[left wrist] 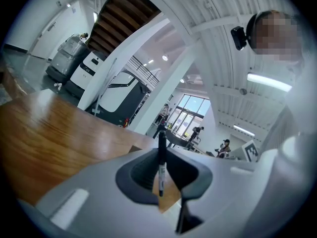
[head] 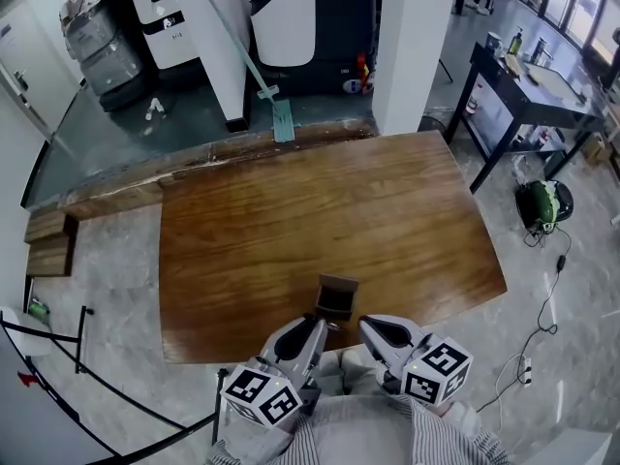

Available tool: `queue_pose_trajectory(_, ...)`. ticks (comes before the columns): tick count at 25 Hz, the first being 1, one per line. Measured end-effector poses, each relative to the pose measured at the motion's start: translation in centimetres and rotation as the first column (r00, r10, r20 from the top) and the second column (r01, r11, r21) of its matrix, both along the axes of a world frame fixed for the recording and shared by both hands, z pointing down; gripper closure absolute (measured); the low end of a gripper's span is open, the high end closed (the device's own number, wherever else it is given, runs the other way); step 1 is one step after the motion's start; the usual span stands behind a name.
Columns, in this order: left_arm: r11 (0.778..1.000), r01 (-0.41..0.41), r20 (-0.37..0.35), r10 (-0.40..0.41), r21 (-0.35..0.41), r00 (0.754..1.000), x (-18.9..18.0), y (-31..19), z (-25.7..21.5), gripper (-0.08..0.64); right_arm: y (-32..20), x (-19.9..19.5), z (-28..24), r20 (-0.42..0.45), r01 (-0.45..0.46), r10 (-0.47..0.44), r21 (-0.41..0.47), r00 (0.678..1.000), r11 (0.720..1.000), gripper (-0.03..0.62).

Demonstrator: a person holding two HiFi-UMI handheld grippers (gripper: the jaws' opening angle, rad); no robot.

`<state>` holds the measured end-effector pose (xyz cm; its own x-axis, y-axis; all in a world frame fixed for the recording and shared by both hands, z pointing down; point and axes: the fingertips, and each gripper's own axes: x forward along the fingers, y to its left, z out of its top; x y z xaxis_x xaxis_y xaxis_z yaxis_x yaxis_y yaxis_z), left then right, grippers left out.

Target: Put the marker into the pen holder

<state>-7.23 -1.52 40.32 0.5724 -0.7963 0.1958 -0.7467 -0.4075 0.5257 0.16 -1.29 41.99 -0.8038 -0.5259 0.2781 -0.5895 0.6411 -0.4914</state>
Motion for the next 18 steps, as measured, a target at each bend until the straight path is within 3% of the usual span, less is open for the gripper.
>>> queue_pose_trajectory(6, 1.000, 0.008, 0.034, -0.009, 0.028, 0.999, -0.5, -1.9, -0.1, 0.512, -1.0, 0.1, 0.8, 0.017, 0.009, -0.009, -0.023, 1.000, 1.000, 0.592)
queue_pose_trajectory(18, 0.998, 0.058, 0.063, -0.057, -0.009, 0.996, -0.7, -5.0, 1.9, 0.512, -2.8, 0.3, 2.2, -0.007, 0.013, -0.013, -0.075, 1.000, 0.997, 0.592)
